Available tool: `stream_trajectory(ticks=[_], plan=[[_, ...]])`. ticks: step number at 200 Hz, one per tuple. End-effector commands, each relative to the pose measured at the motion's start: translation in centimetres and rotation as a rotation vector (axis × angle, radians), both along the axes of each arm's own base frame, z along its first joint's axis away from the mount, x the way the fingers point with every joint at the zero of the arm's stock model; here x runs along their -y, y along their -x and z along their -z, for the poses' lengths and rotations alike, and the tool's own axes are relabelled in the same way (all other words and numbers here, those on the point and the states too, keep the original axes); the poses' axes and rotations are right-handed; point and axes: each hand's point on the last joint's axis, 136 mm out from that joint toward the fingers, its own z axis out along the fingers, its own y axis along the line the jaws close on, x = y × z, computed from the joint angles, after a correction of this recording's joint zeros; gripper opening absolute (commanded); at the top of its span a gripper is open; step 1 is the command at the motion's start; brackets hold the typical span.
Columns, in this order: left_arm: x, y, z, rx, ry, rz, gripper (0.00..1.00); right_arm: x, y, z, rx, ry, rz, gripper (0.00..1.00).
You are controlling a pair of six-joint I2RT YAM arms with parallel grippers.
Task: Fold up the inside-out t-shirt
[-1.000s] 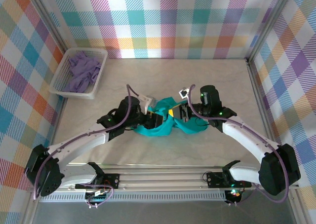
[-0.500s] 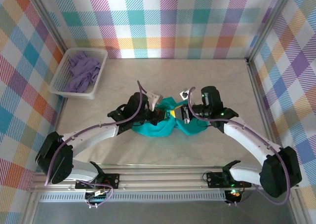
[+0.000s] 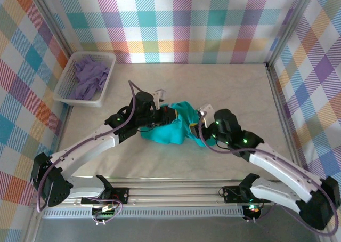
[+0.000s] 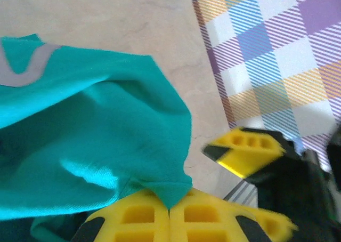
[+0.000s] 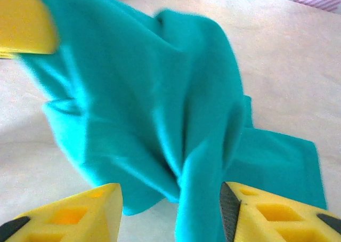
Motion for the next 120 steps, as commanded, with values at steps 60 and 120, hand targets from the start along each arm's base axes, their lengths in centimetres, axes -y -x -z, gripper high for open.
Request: stream_trajectory(ticks=[60,120], plan=[[0.0,1.2,-1.6,-0.022,0.067,-0.011,0.0,-7.9,-1.2,0.8,-0.079,-0.292,-0.052,0.69],[-1.1,0.9,-4.2,-0.033,0.123,0.026,0.0,-0.5,-2.8,7.4,-0.157,0.048,0.198,0.0]])
